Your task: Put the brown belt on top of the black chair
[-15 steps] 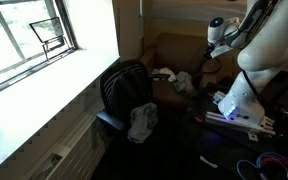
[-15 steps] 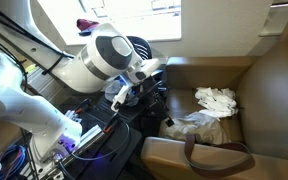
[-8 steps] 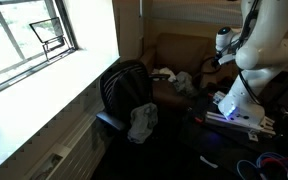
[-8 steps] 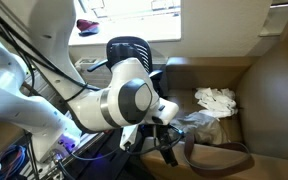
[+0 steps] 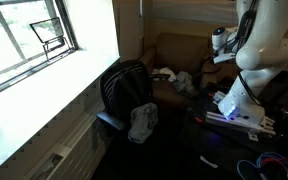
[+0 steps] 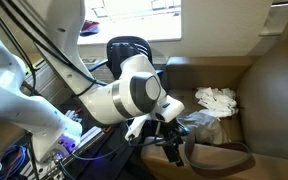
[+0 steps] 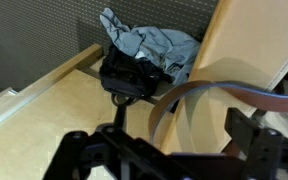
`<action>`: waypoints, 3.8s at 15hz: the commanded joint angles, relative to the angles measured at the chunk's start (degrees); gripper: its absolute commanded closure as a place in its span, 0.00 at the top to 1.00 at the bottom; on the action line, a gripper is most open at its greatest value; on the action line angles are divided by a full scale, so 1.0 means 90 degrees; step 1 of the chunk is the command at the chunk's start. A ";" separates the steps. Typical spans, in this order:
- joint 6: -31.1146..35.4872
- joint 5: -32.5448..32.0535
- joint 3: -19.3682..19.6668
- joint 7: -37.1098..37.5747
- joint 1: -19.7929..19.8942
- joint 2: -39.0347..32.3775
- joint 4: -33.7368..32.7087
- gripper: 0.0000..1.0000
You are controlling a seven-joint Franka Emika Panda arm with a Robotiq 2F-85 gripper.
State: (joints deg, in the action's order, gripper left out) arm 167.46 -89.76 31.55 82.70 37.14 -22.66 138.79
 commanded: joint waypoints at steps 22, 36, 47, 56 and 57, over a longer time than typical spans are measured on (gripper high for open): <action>-0.0878 0.2669 -0.0775 -0.0667 0.0370 -0.2547 -0.2139 0.04; -0.0310 0.0489 0.0414 -0.0562 -0.1851 -0.0019 -0.1339 0.03; -0.0559 -0.0870 0.0090 0.0072 -0.3331 0.2510 -0.1748 0.01; 0.0019 -0.1136 0.0055 -0.0645 -0.3485 0.2516 -0.2121 0.01; 0.0065 -0.0692 -0.0067 -0.1165 -0.3617 0.2529 -0.2193 0.01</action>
State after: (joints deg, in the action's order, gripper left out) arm 166.28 -98.27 33.05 79.20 6.67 -0.29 122.11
